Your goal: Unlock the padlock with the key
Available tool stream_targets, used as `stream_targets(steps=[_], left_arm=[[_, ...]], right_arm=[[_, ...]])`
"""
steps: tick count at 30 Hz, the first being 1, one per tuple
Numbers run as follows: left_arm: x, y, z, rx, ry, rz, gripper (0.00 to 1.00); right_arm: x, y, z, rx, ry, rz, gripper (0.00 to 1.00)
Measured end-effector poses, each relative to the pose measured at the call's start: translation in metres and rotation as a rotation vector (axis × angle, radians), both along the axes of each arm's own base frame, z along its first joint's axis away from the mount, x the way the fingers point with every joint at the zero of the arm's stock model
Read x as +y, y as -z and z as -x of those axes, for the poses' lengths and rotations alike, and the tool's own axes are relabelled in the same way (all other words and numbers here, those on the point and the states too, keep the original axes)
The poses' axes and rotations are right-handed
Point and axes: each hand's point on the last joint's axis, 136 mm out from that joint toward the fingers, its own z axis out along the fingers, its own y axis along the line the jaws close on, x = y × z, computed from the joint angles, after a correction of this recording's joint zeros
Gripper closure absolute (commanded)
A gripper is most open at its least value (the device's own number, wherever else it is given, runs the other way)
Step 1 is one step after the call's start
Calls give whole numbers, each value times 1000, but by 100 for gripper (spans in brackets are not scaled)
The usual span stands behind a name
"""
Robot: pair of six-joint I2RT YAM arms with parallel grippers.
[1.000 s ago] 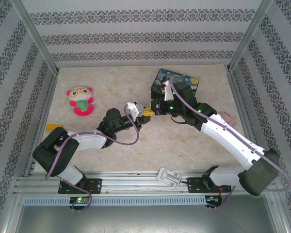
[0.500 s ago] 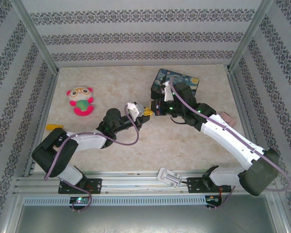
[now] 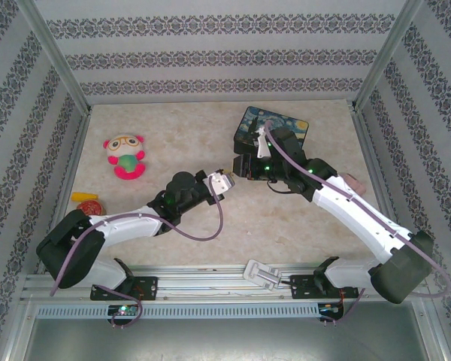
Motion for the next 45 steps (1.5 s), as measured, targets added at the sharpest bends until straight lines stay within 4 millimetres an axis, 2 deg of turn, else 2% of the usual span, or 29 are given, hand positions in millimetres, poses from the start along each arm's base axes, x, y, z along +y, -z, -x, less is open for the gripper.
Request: stream_targets(steps=[12, 24, 29, 38, 41, 42, 44, 45], left_arm=[[-1, -5, 3, -110, -2, -99, 100], [1, -6, 1, -144, -14, -129, 100], [2, -7, 0, -151, -24, -133, 100], [4, -4, -3, -148, -42, -141, 100], [4, -4, -4, -150, -46, -140, 100], [4, -5, -4, -152, -49, -138, 93], [4, -6, -5, -151, -54, -130, 67], [4, -7, -5, -154, -55, -125, 59]], right_arm=[[3, 2, 3, 144, 5, -110, 60], [14, 27, 3, 256, -9, -131, 63], [17, 33, 5, 282, -20, -142, 71], [19, 34, 4, 300, -18, -167, 100], [19, 34, 4, 298, -19, -171, 100], [19, 33, 3, 297, -20, -173, 100], [19, 33, 3, 296, -21, -175, 100], [19, 34, 3, 295, -21, -175, 100]])
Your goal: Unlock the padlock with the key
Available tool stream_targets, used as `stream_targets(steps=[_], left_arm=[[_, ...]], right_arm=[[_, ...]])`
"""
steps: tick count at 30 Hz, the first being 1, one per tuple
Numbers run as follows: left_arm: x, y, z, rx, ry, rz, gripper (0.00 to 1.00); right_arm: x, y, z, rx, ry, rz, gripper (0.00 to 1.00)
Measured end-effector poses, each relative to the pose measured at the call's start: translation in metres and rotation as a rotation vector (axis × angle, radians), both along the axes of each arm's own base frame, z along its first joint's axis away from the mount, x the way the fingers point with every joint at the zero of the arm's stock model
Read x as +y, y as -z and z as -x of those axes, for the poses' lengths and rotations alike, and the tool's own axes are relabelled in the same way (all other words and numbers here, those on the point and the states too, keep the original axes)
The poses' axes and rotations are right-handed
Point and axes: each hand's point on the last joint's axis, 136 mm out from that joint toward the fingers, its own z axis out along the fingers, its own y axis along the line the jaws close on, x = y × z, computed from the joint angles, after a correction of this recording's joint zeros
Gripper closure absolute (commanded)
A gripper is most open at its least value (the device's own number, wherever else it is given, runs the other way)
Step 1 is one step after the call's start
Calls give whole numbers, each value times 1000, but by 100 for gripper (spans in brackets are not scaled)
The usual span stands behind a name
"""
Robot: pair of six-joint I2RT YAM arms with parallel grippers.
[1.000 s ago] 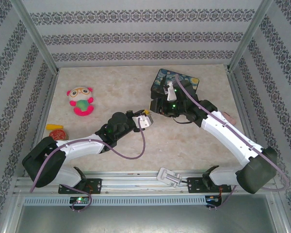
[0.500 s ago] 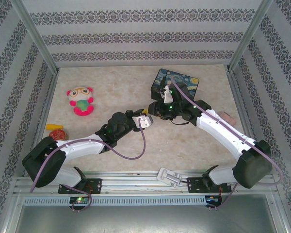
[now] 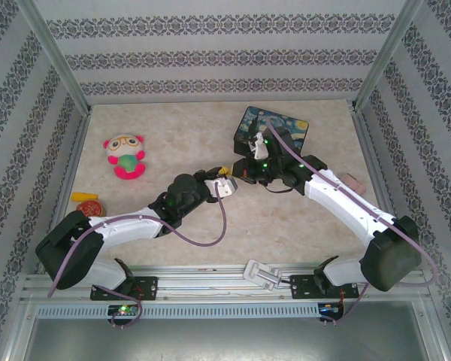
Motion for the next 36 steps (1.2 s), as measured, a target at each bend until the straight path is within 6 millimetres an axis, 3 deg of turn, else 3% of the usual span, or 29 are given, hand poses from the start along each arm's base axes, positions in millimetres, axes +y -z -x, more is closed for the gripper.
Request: stream_targets(steps=[4, 8, 9, 15, 20, 29, 36], left_arm=[[0, -7, 1, -3, 1, 39, 26], [5, -15, 14, 13, 18, 94, 2], [7, -18, 17, 9, 21, 105, 1], [25, -49, 34, 10, 14, 241, 1], [40, -65, 33, 47, -58, 341, 1], [52, -112, -1, 197, -220, 549, 1], [64, -116, -29, 358, -301, 712, 1]], right_arm=[[-5, 9, -1, 3, 5, 12, 100], [-18, 9, -1, -27, 19, 21, 100], [-22, 7, -1, -44, 23, 22, 100], [-46, -14, 6, -182, 25, 17, 100], [-70, -17, 8, -262, 44, 32, 100], [-116, -21, 6, -364, 137, 65, 100], [-113, -39, 30, -545, 41, 22, 100]])
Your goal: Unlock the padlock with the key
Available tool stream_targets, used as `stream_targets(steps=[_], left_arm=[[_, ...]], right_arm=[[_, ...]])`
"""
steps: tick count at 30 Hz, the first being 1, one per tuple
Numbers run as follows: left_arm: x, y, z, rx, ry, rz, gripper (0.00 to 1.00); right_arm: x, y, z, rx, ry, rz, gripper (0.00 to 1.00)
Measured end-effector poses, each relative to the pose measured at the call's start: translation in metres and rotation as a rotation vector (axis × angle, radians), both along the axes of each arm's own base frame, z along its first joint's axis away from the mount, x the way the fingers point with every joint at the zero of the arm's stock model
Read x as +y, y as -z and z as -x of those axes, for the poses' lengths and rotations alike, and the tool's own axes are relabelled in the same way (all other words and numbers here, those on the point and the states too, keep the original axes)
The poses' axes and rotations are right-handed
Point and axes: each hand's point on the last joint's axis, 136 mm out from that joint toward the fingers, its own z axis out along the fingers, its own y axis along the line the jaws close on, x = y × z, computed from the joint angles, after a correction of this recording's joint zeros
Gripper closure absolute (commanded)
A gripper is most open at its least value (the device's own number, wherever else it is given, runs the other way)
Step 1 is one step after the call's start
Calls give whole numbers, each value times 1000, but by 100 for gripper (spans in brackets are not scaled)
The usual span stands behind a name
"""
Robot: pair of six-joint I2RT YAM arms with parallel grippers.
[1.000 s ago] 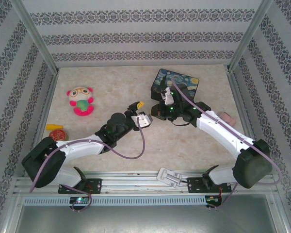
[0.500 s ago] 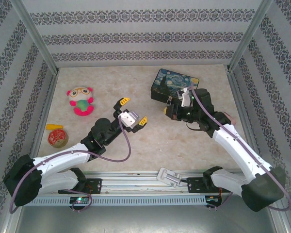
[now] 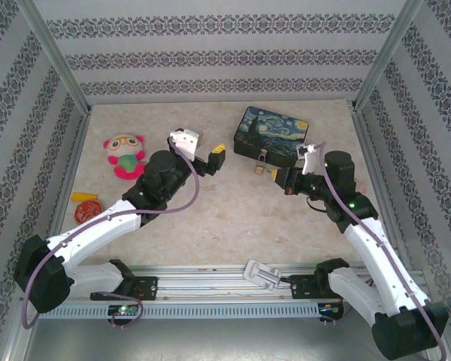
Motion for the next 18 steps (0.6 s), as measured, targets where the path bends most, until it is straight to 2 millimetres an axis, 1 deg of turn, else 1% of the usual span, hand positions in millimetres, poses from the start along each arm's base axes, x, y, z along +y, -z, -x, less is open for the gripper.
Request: stream_targets(steps=[3, 5, 8, 10, 12, 18], left_arm=[[9, 4, -9, 72, -16, 88, 1], [18, 7, -16, 116, -29, 157, 1], [32, 10, -27, 168, -51, 244, 1], [38, 12, -31, 192, -60, 283, 1], [40, 14, -32, 209, -59, 306, 1], [34, 20, -29, 248, -25, 310, 1]], right_arm=[[4, -13, 13, -90, -57, -21, 100], [7, -22, 22, -144, -94, -35, 100], [11, -34, 32, -199, -146, -58, 100], [15, -39, 37, -217, -185, -76, 100], [18, -43, 42, -226, -220, -92, 100], [25, -52, 50, -251, -283, -134, 100]])
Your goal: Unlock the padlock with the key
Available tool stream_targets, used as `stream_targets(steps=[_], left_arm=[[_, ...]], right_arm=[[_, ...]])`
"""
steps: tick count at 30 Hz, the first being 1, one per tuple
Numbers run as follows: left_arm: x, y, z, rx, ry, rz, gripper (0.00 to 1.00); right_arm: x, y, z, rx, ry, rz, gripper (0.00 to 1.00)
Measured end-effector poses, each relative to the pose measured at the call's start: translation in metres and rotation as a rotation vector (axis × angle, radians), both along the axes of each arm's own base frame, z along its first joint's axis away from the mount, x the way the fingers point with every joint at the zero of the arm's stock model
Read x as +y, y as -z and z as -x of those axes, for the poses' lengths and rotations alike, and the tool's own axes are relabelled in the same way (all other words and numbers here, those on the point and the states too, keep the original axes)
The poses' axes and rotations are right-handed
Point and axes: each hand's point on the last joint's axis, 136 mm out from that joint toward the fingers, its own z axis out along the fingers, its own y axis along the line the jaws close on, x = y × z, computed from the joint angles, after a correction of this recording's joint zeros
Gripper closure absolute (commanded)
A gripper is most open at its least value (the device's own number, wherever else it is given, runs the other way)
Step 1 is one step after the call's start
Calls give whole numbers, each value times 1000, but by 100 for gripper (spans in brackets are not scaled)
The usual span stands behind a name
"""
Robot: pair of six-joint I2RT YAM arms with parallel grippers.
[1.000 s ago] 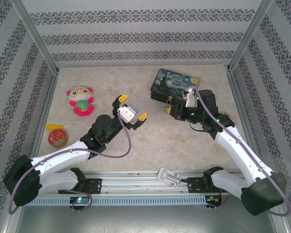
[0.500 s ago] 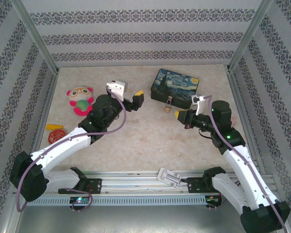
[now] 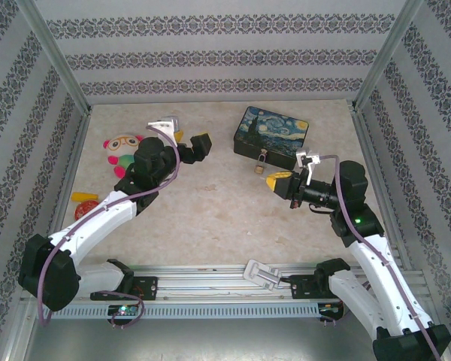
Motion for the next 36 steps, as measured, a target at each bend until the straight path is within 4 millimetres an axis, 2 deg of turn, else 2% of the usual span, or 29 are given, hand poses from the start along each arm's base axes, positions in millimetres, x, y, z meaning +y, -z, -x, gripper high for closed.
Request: stream_targets(steps=[2, 5, 10, 13, 16, 21, 27, 31, 36], left_arm=[[-4, 2, 2, 11, 26, -2, 1], [-17, -1, 10, 32, 114, 9, 10], [-57, -32, 29, 42, 376, 81, 21], [-78, -42, 46, 66, 541, 126, 28], [-88, -39, 63, 111, 652, 143, 32], [-108, -26, 84, 193, 776, 133, 48], [-137, -15, 104, 255, 916, 138, 52], [-145, -15, 112, 263, 967, 140, 54], [-151, -17, 116, 259, 1010, 148, 63]], right_arm=[[1, -3, 1, -7, -12, -9, 100], [3, -3, -2, -1, -18, -17, 100], [4, 0, -8, 29, -18, -23, 100], [4, 0, -10, 34, -16, -28, 100], [5, -3, -10, 26, -16, -34, 100], [5, -5, -12, 30, -15, -46, 100], [10, -4, -11, 40, -33, -46, 100], [13, -3, -9, 44, -45, -44, 100], [17, -2, -8, 42, -58, -44, 100]])
